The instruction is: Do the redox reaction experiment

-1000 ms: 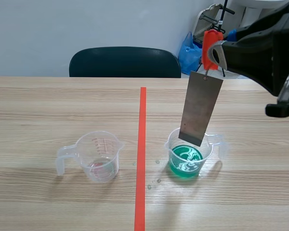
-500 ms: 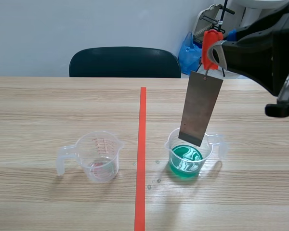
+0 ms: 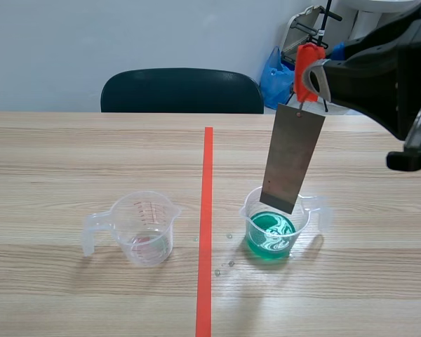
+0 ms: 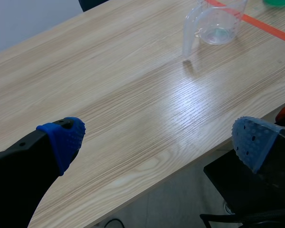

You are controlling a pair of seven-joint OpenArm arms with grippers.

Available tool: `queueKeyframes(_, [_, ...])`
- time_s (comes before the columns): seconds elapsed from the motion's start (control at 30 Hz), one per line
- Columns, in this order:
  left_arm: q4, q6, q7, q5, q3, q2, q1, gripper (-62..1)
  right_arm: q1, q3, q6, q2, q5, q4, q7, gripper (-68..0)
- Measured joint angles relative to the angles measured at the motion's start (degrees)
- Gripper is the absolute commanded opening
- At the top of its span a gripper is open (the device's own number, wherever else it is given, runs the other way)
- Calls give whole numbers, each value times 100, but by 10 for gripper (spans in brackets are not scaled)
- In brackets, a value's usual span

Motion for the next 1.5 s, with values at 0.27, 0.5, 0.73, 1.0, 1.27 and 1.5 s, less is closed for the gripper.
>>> queueKeyframes(0.27, [11,0,0,0,0,0,0,14,0,0,0,0,0,0,0,-667])
queueKeyframes(0.5, [22,0,0,0,0,0,0,14,0,0,0,0,0,0,0,-667])
queueKeyframes(0.73, [22,0,0,0,0,0,0,14,0,0,0,0,0,0,2,-667])
queueKeyframes(1.0, [22,0,-162,0,0,0,0,14,0,0,0,0,0,0,2,-667])
queueKeyframes(1.27, [22,0,-153,0,0,0,0,14,0,0,0,0,0,0,2,-667])
queueKeyframes(1.5, [22,0,-153,0,0,0,0,14,0,0,0,0,0,0,2,-667])
